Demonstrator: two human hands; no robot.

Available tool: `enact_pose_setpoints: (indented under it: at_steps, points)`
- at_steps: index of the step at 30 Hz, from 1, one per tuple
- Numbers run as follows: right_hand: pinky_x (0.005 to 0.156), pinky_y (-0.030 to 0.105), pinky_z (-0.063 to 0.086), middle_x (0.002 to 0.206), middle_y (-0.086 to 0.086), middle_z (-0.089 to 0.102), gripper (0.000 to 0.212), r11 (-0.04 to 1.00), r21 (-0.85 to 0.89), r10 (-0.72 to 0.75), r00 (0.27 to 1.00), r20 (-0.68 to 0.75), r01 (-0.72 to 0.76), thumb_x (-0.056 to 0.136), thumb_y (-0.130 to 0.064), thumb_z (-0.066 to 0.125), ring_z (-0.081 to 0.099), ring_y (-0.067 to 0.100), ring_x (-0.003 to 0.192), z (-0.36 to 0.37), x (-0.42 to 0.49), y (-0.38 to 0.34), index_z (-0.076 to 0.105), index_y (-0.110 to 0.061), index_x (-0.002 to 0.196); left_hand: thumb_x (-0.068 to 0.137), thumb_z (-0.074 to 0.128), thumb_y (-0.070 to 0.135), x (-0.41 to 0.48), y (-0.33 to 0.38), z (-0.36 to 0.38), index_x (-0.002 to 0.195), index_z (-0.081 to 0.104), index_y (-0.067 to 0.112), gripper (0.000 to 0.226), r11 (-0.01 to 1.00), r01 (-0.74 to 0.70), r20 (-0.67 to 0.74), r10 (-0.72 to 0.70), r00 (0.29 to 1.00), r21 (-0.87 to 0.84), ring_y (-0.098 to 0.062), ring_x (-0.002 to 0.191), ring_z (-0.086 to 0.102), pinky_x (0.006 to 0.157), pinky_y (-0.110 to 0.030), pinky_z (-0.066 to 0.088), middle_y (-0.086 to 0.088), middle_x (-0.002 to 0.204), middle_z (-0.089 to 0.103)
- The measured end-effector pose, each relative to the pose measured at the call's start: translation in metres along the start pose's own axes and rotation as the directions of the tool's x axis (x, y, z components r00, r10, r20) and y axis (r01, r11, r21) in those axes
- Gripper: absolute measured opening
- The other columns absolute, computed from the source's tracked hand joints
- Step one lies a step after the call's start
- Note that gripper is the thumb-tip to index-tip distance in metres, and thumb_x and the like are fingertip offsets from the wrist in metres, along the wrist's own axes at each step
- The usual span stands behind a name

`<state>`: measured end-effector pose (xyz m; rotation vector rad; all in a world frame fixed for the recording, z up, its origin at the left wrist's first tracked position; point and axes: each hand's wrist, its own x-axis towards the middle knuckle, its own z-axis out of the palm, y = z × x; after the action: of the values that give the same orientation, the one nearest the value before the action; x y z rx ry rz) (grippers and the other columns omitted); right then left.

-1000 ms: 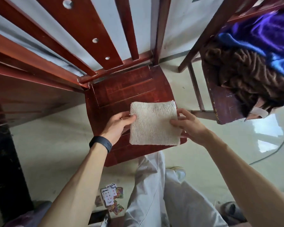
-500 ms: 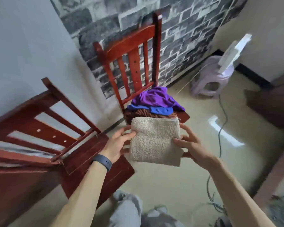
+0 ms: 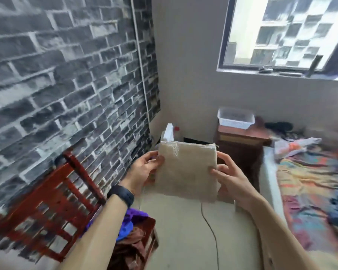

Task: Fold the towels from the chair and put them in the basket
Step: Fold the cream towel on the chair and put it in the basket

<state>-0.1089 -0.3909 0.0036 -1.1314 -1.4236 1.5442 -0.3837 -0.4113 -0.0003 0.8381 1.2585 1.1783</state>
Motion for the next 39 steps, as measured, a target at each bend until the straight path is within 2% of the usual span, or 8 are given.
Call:
enact_pose_setpoints:
  at_steps: [3, 8, 10, 15, 20, 28, 33, 39]
  points:
    - [0.069, 0.035, 0.052, 0.103, 0.021, 0.068, 0.046, 0.998, -0.025, -0.054, 0.993, -0.103, 0.051, 0.092, -0.014, 0.067, 0.070, 0.020, 0.087, -0.042, 0.043, -0.013, 0.061, -0.050, 0.120, 0.080, 0.078, 0.032, 0.065, 0.023, 0.033, 0.118, 0.065, 0.019, 0.041, 0.999, -0.032, 0.067, 0.032, 0.997, -0.002, -0.030, 0.093, 0.046, 0.082, -0.050, 0.036, -0.010, 0.103, 0.063]
    - [0.087, 0.056, 0.056, 0.108, 0.022, 0.069, 0.046, 0.997, -0.018, -0.076, 0.973, -0.218, 0.074, 0.081, -0.034, 0.079, 0.070, 0.029, 0.100, -0.105, 0.135, -0.038, 0.062, -0.048, 0.121, 0.088, 0.070, 0.024, 0.190, 0.059, 0.085, 0.114, 0.066, 0.020, 0.027, 0.998, -0.059, 0.130, 0.058, 0.990, 0.010, -0.016, 0.078, 0.065, 0.069, -0.034, 0.053, 0.001, 0.101, 0.069]
    - [0.081, 0.058, 0.058, 0.107, 0.022, 0.068, 0.055, 0.997, 0.017, -0.064, 0.959, -0.275, 0.072, 0.067, -0.050, 0.087, 0.071, 0.027, 0.096, -0.128, 0.171, -0.045, 0.064, -0.047, 0.117, 0.091, 0.066, 0.018, 0.243, 0.074, 0.104, 0.109, 0.066, 0.023, 0.018, 0.998, -0.054, 0.167, 0.049, 0.985, 0.028, -0.013, 0.074, 0.065, 0.067, -0.031, 0.052, 0.004, 0.096, 0.069]
    - [0.075, 0.052, 0.061, 0.114, 0.024, 0.064, 0.033, 0.998, 0.031, -0.031, 0.925, -0.378, 0.046, 0.094, -0.020, 0.066, 0.070, 0.028, 0.102, -0.189, 0.246, -0.055, 0.065, -0.048, 0.111, 0.093, 0.065, 0.018, 0.349, 0.105, 0.160, 0.112, 0.064, 0.018, 0.019, 0.996, -0.040, 0.257, 0.019, 0.966, 0.076, -0.003, 0.049, 0.060, 0.043, -0.018, 0.045, 0.011, 0.069, 0.068]
    - [0.061, 0.039, 0.059, 0.108, 0.020, 0.068, 0.030, 0.999, 0.029, -0.013, 0.887, -0.461, 0.030, 0.097, -0.021, 0.062, 0.072, 0.020, 0.095, -0.255, 0.312, -0.054, 0.062, -0.044, 0.117, 0.090, 0.069, 0.028, 0.441, 0.111, 0.217, 0.112, 0.067, 0.025, 0.022, 0.995, -0.007, 0.278, -0.021, 0.960, 0.100, -0.014, 0.084, 0.070, 0.068, -0.034, 0.055, 0.002, 0.100, 0.073]
    - [0.056, 0.035, 0.056, 0.086, 0.007, 0.071, 0.024, 0.999, 0.046, 0.036, 0.846, -0.533, -0.013, 0.099, -0.021, 0.060, 0.072, 0.011, 0.078, -0.391, 0.445, -0.031, 0.062, -0.033, 0.120, 0.092, 0.067, 0.027, 0.602, 0.098, 0.328, 0.113, 0.066, 0.024, 0.021, 0.993, 0.068, 0.249, -0.089, 0.964, 0.091, -0.013, 0.082, 0.070, 0.071, -0.035, 0.057, 0.001, 0.103, 0.074]
    - [0.071, 0.047, 0.061, 0.084, 0.003, 0.070, 0.024, 0.996, 0.044, 0.093, 0.868, -0.488, -0.082, 0.100, -0.026, 0.059, 0.072, 0.014, 0.086, -0.478, 0.531, -0.016, 0.064, -0.040, 0.118, 0.093, 0.066, 0.027, 0.692, 0.087, 0.378, 0.116, 0.064, 0.023, 0.024, 0.983, 0.142, 0.211, -0.164, 0.964, 0.114, -0.016, 0.085, 0.069, 0.070, -0.037, 0.056, -0.004, 0.110, 0.073]
    - [0.086, 0.040, 0.058, 0.099, 0.015, 0.072, 0.021, 0.978, 0.010, 0.188, 0.864, -0.467, -0.208, 0.098, -0.026, 0.061, 0.072, 0.022, 0.096, -0.542, 0.620, 0.007, 0.065, -0.037, 0.116, 0.093, 0.065, 0.026, 0.783, 0.074, 0.414, 0.116, 0.065, 0.022, 0.023, 0.964, 0.228, 0.153, -0.248, 0.957, 0.135, -0.020, 0.092, 0.068, 0.072, -0.037, 0.058, -0.004, 0.115, 0.071]
